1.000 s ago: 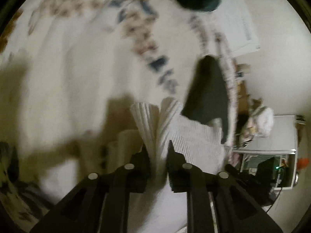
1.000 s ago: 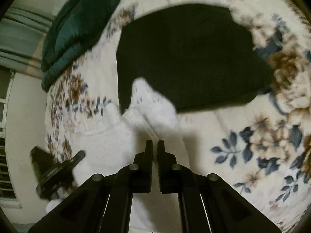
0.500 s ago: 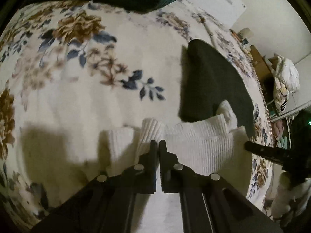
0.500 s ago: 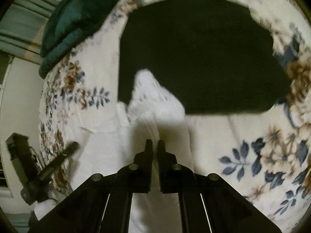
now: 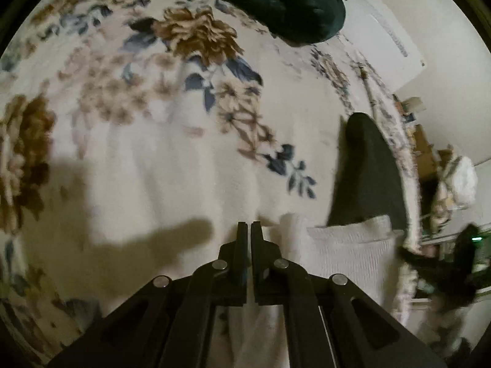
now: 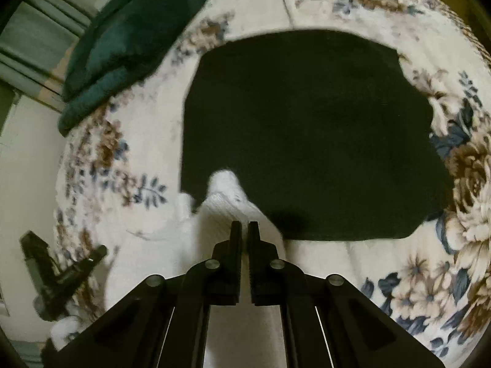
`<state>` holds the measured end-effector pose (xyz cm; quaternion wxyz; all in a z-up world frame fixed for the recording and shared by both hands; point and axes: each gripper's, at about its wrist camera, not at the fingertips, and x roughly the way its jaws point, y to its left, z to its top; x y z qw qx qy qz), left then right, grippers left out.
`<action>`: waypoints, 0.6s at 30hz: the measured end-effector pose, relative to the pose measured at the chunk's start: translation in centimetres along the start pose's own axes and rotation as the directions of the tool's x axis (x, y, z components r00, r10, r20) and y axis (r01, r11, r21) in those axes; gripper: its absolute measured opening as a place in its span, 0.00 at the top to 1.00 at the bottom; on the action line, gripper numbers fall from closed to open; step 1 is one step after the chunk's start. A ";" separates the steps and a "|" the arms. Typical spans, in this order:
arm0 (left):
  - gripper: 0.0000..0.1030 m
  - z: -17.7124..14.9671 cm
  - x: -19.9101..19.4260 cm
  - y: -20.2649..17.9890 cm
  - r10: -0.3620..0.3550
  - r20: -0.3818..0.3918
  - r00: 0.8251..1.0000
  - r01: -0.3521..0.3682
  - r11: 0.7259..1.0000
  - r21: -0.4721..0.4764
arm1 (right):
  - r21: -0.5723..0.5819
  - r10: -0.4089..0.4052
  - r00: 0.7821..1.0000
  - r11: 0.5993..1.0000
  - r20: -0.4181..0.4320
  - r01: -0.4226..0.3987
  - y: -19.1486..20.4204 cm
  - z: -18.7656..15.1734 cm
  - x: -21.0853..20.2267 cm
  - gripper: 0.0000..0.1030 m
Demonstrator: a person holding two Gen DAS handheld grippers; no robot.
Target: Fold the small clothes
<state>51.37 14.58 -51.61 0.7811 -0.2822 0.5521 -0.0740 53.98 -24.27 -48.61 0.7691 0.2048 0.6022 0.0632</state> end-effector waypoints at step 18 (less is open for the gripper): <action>0.97 -2.3 -2.3 -4.9 -0.027 0.078 0.997 0.016 0.989 0.149 | 0.010 0.109 0.991 0.994 -0.084 -0.108 0.0 -1.9 0.6 0.95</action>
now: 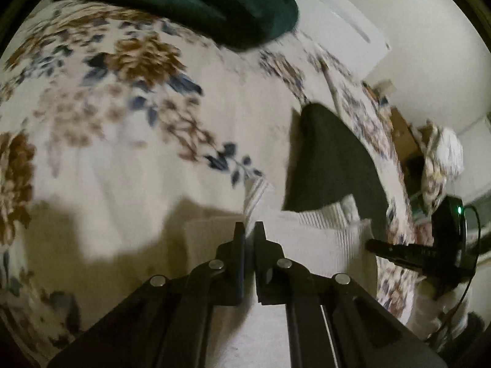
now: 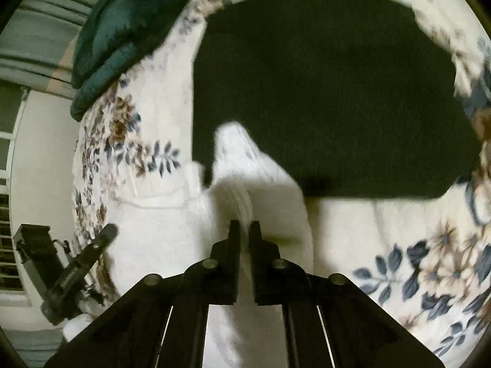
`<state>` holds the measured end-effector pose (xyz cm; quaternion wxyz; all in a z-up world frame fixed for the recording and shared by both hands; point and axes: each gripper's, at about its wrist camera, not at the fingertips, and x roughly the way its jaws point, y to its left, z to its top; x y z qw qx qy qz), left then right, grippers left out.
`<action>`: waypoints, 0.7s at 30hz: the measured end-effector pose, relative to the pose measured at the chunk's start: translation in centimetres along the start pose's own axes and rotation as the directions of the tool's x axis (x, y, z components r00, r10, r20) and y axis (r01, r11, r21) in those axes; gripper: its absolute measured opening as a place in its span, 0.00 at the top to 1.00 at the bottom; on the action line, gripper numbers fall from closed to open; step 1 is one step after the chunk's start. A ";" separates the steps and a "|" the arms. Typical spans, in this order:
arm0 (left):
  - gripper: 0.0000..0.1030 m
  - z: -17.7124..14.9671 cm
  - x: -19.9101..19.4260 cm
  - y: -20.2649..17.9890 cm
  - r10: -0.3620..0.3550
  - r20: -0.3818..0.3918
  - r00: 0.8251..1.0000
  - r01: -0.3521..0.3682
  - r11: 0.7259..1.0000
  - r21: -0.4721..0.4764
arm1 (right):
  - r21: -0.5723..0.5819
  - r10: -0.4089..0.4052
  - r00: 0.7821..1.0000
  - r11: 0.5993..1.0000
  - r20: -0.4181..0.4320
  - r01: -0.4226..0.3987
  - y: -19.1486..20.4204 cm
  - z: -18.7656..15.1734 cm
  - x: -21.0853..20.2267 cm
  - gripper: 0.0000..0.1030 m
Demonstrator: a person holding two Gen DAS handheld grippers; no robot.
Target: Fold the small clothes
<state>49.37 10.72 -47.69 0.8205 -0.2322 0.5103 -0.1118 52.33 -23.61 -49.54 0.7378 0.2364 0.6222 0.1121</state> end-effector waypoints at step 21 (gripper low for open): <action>0.58 -7.8 -4.0 3.4 -0.131 -0.127 0.983 0.110 0.981 -0.162 | 0.064 0.101 0.990 0.993 -0.098 -0.095 -4.6 -3.9 -1.7 0.58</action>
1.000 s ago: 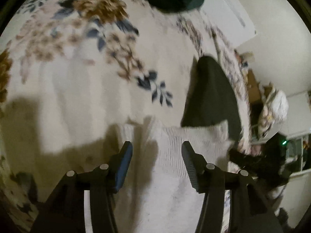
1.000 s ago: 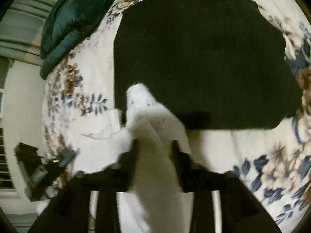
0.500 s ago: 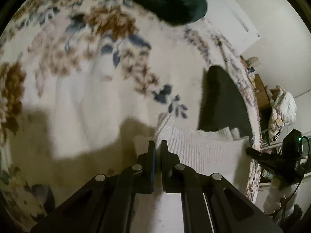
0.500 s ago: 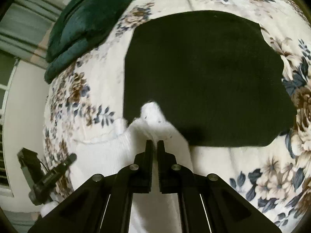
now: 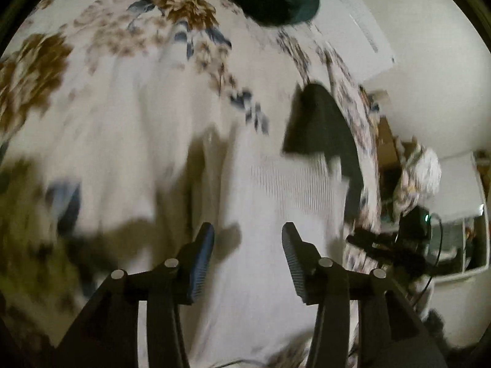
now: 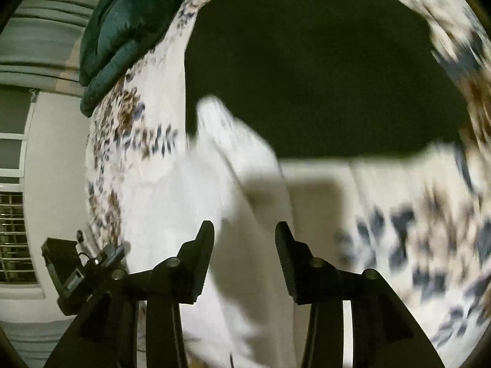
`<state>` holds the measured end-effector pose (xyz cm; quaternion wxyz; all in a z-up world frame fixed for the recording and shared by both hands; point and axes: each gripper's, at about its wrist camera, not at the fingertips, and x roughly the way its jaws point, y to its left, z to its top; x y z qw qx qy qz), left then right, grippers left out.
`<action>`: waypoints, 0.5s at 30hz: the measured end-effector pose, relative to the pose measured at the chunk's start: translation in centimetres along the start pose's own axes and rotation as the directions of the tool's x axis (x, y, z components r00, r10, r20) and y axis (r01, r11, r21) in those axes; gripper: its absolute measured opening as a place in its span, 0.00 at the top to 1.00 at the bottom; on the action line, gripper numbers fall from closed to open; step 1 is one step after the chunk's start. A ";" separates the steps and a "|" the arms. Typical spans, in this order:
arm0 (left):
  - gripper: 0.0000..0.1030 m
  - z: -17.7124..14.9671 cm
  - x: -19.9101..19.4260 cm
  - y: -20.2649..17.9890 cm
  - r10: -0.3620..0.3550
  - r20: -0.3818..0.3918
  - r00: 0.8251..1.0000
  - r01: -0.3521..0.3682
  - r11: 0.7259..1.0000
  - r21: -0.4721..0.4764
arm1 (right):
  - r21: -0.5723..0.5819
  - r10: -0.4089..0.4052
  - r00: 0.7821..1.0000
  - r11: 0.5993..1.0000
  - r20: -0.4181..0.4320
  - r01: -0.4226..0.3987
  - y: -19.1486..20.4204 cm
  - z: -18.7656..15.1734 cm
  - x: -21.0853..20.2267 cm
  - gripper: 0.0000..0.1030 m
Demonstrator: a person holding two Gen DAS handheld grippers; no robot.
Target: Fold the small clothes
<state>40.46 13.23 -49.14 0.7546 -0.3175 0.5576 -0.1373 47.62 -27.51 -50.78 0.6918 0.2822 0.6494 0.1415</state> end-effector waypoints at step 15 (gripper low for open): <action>0.86 -7.4 2.1 1.1 -0.127 0.007 0.992 0.127 0.983 -0.131 | 0.073 0.067 0.992 0.996 -0.104 -0.059 -2.5 -12.3 4.5 0.76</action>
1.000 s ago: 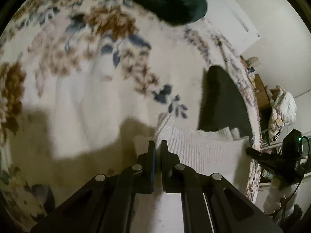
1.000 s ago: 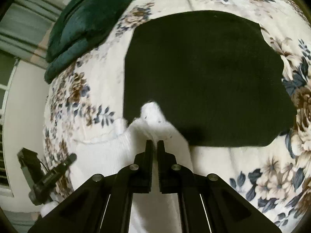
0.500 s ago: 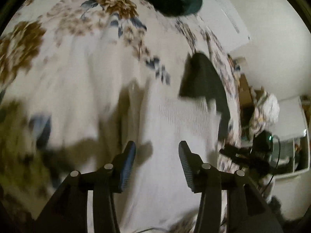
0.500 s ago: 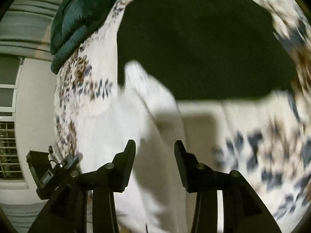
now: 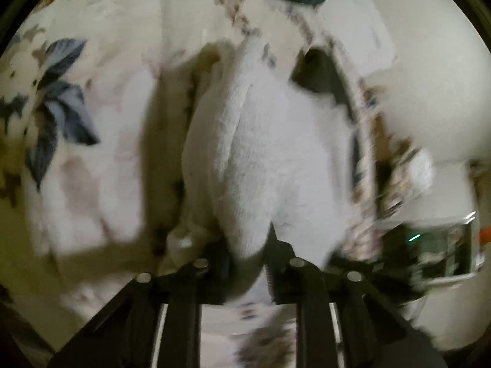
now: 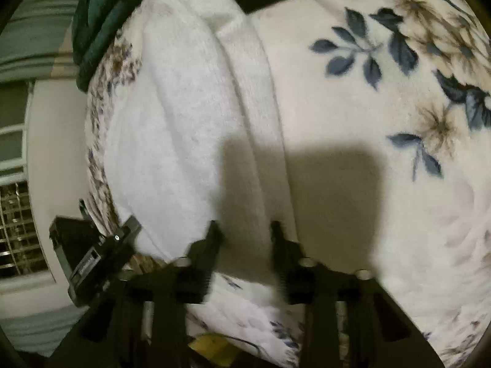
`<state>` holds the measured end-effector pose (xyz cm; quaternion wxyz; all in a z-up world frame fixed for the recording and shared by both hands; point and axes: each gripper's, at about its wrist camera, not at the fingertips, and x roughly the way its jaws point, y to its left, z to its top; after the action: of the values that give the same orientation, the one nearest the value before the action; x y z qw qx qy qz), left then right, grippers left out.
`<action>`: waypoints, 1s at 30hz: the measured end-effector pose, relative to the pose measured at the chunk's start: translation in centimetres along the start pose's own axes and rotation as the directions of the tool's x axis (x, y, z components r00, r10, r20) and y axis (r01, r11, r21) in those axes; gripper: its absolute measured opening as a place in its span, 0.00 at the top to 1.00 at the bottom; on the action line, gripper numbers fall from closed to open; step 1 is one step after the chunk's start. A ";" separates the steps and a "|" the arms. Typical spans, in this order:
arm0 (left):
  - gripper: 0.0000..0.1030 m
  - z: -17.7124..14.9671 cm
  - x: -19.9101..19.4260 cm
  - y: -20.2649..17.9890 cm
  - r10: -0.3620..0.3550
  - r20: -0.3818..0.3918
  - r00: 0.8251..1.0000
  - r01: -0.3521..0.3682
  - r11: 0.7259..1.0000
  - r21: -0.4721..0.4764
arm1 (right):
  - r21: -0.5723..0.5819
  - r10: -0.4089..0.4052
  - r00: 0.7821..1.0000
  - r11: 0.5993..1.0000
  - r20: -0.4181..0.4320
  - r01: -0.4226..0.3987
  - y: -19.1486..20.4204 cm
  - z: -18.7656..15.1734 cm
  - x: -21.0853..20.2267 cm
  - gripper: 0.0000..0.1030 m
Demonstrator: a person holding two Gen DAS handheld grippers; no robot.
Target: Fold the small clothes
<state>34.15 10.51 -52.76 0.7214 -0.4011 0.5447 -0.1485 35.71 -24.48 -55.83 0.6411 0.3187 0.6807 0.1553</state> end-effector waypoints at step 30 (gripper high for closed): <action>0.96 13.9 7.6 -7.1 0.371 0.041 0.928 -0.364 0.874 0.323 | -0.210 -0.106 0.970 0.966 0.220 0.153 9.5 15.8 -3.1 0.87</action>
<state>51.06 6.82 -51.42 0.7865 -0.1645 0.5868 -0.1007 53.18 -22.37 -49.59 0.7492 0.2128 0.6078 0.1552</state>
